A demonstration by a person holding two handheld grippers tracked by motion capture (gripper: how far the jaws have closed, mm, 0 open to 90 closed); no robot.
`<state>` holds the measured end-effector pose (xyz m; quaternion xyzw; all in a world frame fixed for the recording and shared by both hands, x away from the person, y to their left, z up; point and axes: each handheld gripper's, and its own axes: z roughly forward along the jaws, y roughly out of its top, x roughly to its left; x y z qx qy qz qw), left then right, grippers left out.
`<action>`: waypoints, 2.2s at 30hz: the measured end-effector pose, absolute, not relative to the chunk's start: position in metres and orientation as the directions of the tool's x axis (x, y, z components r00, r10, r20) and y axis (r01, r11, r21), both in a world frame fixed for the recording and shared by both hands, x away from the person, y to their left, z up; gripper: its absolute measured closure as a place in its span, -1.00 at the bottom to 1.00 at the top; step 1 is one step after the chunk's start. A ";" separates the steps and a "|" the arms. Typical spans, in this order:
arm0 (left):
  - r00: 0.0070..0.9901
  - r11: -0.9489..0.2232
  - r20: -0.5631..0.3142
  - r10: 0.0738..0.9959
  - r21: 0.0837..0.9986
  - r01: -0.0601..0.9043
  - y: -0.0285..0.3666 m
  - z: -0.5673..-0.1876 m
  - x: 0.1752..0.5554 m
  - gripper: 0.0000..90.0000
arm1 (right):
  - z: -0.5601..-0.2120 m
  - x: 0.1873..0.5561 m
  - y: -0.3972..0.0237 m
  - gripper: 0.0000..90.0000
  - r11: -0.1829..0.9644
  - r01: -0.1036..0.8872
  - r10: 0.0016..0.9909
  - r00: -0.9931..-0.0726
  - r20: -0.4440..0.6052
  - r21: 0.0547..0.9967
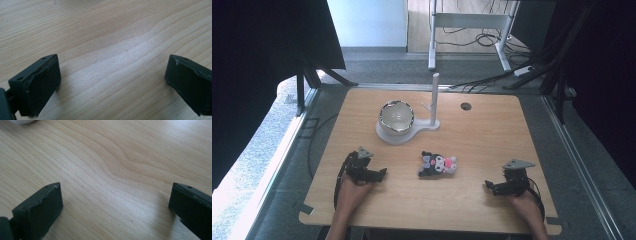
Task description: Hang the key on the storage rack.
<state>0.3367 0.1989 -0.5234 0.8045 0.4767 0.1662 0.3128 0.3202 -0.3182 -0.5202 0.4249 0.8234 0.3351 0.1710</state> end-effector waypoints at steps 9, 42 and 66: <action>0.490 -0.350 -0.031 0.871 0.662 0.663 0.199 -0.523 0.337 -0.99 | -0.520 0.320 -0.318 -1.00 0.415 0.585 0.814 -0.581 0.003 0.697; 0.490 -0.349 -0.031 0.871 0.662 0.664 0.199 -0.523 0.337 -0.99 | -0.512 0.319 -0.315 -1.00 0.463 0.571 0.786 -0.618 -0.016 0.678; 0.490 -0.349 -0.031 0.871 0.662 0.663 0.199 -0.523 0.337 -0.99 | -0.495 0.331 -0.296 -0.98 0.559 0.525 0.698 -0.716 -0.022 0.642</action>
